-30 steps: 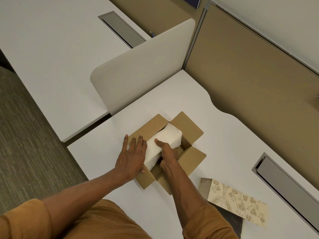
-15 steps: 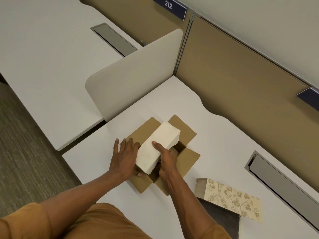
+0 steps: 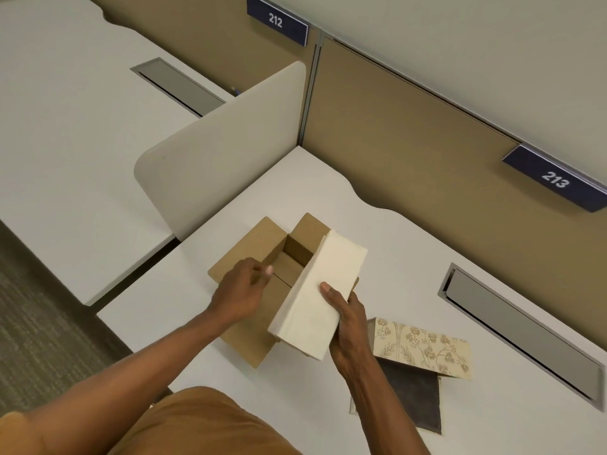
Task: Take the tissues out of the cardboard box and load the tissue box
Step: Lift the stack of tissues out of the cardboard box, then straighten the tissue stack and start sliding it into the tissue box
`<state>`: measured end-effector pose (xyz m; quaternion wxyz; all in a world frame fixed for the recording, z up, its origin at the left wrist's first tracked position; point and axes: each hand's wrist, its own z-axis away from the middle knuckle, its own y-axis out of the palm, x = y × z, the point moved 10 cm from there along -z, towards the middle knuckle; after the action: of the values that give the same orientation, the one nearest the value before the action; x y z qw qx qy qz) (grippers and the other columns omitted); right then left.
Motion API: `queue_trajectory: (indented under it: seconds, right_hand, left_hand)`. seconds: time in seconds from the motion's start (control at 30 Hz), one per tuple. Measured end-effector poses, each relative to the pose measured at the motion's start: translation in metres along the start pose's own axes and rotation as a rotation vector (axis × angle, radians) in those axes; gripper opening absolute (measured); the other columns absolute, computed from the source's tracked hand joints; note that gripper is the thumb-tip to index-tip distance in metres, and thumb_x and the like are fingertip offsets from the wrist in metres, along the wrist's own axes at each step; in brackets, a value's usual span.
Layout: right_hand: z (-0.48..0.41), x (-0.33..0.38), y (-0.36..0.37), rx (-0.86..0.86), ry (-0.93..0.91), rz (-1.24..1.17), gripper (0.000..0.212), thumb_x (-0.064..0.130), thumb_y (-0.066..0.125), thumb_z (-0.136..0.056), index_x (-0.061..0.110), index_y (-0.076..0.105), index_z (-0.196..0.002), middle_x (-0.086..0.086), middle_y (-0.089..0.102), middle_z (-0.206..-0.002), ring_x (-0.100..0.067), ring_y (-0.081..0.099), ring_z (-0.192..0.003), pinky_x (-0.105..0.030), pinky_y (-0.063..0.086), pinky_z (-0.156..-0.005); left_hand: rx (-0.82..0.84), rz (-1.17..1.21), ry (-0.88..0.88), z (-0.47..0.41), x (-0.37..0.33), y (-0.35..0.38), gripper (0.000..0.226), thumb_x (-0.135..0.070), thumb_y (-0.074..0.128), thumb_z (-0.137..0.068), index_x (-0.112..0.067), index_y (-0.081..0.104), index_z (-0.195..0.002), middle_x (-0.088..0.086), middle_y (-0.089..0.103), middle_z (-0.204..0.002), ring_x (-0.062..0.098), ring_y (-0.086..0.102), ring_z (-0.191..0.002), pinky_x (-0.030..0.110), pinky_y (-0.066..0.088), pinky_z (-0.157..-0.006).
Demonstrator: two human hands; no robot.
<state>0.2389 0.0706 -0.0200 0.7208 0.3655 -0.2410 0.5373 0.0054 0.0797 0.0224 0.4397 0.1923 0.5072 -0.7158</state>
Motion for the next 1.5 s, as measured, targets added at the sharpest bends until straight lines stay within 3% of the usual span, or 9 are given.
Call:
queue_trajectory:
  seconds: [0.1, 0.23, 0.47, 0.73, 1.0, 1.17, 1.33, 1.43, 1.5]
  right_hand:
    - [0.017, 0.005, -0.014, -0.026, -0.058, -0.014, 0.084, 0.034, 0.095, -0.068, 0.006, 0.061, -0.140, -0.016, 0.079, -0.130, -0.039, 0.076, -0.119, -0.062, 0.059, -0.107]
    - [0.045, 0.000, -0.038, -0.152, -0.121, -0.006, 0.090, 0.041, 0.096, -0.065, 0.009, 0.060, -0.142, -0.017, 0.078, -0.130, -0.038, 0.078, -0.114, -0.061, 0.063, -0.100]
    - [0.071, 0.003, -0.055, -0.199, -0.144, -0.171, 0.051, 0.025, 0.084, -0.078, 0.010, 0.072, -0.125, -0.016, 0.083, -0.115, -0.035, 0.082, -0.099, -0.056, 0.066, -0.088]
    - [0.083, 0.003, -0.097, -0.360, -0.095, -0.290, 0.077, 0.044, 0.100, -0.069, 0.012, 0.071, -0.133, -0.022, 0.078, -0.130, -0.048, 0.074, -0.120, -0.075, 0.055, -0.103]
    - [0.094, 0.016, -0.121, -0.465, -0.043, -0.275, 0.103, 0.067, 0.102, -0.050, 0.021, 0.065, -0.135, -0.015, 0.080, -0.128, -0.039, 0.077, -0.117, -0.070, 0.058, -0.102]
    - [0.096, 0.017, -0.124, -0.464, -0.068, -0.269, 0.079, 0.060, 0.093, -0.068, 0.021, 0.064, -0.130, -0.014, 0.078, -0.128, -0.036, 0.076, -0.116, -0.067, 0.059, -0.103]
    - [0.097, 0.005, -0.118, -0.380, -0.021, -0.336, 0.093, 0.079, 0.080, -0.074, 0.016, 0.065, -0.140, -0.020, 0.078, -0.131, -0.044, 0.075, -0.121, -0.069, 0.055, -0.107]
    - [0.107, 0.001, -0.112, -0.363, -0.023, -0.286, 0.064, 0.065, 0.079, -0.085, 0.013, 0.070, -0.122, -0.018, 0.082, -0.119, -0.041, 0.079, -0.109, -0.059, 0.062, -0.099]
    - [0.115, -0.005, -0.105, -0.356, -0.027, -0.224, 0.068, 0.057, 0.087, -0.077, 0.016, 0.070, -0.130, -0.016, 0.083, -0.119, -0.039, 0.079, -0.111, -0.061, 0.062, -0.100]
  left_hand:
    - [0.245, 0.280, -0.074, 0.027, -0.035, 0.034, 0.072, -0.087, 0.040, -0.090, -0.032, 0.056, -0.133, -0.011, 0.065, -0.133, 0.011, 0.065, -0.122, 0.045, 0.053, -0.108]
    - [0.558, 0.249, -0.049, 0.070, -0.071, 0.087, 0.079, -0.086, 0.048, -0.086, -0.030, 0.037, -0.141, -0.006, 0.066, -0.129, 0.015, 0.070, -0.114, 0.036, 0.061, -0.093]
    - [0.646, 0.176, 0.151, 0.086, -0.074, 0.114, 0.078, -0.061, 0.067, -0.096, -0.039, 0.022, -0.156, -0.019, 0.057, -0.131, 0.007, 0.069, -0.110, 0.023, 0.064, -0.083]
    - [0.803, 0.126, 0.214, 0.110, -0.067, 0.130, 0.079, -0.059, 0.072, -0.095, -0.043, 0.027, -0.157, -0.017, 0.058, -0.137, 0.009, 0.067, -0.118, 0.034, 0.064, -0.098]
    - [0.861, 0.119, 0.225, 0.120, -0.056, 0.139, 0.076, -0.057, 0.072, -0.095, -0.041, 0.029, -0.155, -0.011, 0.052, -0.147, 0.015, 0.061, -0.129, 0.042, 0.061, -0.107]
    - [0.866, 0.115, 0.221, 0.120, -0.051, 0.141, 0.079, -0.059, 0.073, -0.094, -0.042, 0.028, -0.156, -0.009, 0.052, -0.149, 0.016, 0.061, -0.130, 0.045, 0.061, -0.108]
    - [0.834, 0.140, 0.229, 0.120, -0.051, 0.142, 0.078, -0.058, 0.074, -0.094, -0.043, 0.029, -0.156, -0.009, 0.053, -0.148, 0.017, 0.063, -0.129, 0.045, 0.061, -0.107]
    - [0.772, 0.159, 0.221, 0.116, -0.048, 0.142, 0.084, -0.072, 0.075, -0.086, -0.050, 0.030, -0.153, -0.013, 0.054, -0.148, 0.017, 0.064, -0.128, 0.049, 0.062, -0.105]
    - [0.743, 0.175, 0.216, 0.114, -0.047, 0.144, 0.085, -0.073, 0.075, -0.085, -0.051, 0.030, -0.153, -0.013, 0.055, -0.147, 0.016, 0.066, -0.126, 0.048, 0.063, -0.103]
